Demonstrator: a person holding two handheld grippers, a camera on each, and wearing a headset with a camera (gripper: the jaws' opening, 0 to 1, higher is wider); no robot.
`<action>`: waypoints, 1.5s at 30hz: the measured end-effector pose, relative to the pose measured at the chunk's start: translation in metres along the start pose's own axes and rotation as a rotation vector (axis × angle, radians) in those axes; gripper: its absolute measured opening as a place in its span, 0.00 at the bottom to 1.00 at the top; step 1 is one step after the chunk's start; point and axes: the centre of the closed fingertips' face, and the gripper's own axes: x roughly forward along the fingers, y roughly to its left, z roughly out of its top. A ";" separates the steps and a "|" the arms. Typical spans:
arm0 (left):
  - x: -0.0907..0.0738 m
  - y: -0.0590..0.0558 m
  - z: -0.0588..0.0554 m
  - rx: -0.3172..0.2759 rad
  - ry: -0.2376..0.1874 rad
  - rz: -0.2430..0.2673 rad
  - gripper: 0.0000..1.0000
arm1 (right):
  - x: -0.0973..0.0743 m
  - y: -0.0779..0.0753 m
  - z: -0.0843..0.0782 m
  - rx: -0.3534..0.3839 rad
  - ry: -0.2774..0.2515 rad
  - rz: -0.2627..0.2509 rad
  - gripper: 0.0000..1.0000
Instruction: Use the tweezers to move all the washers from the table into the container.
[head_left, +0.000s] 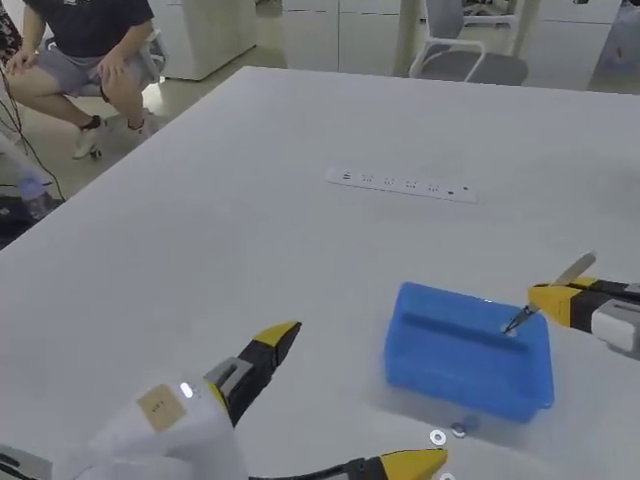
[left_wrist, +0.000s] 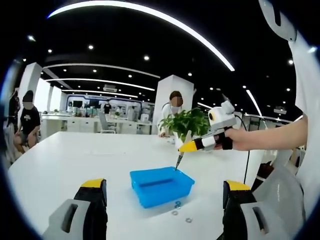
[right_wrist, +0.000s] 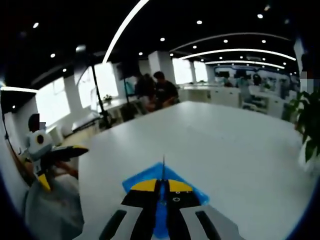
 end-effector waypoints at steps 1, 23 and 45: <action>0.000 0.000 -0.001 -0.001 0.006 0.000 0.99 | 0.003 -0.002 -0.002 0.002 0.000 -0.006 0.02; -0.001 0.001 -0.004 -0.002 0.022 0.006 0.96 | 0.022 -0.017 -0.041 0.024 0.096 -0.061 0.02; -0.001 0.003 -0.009 -0.002 0.049 0.009 0.93 | 0.029 -0.029 -0.062 0.026 0.136 -0.081 0.03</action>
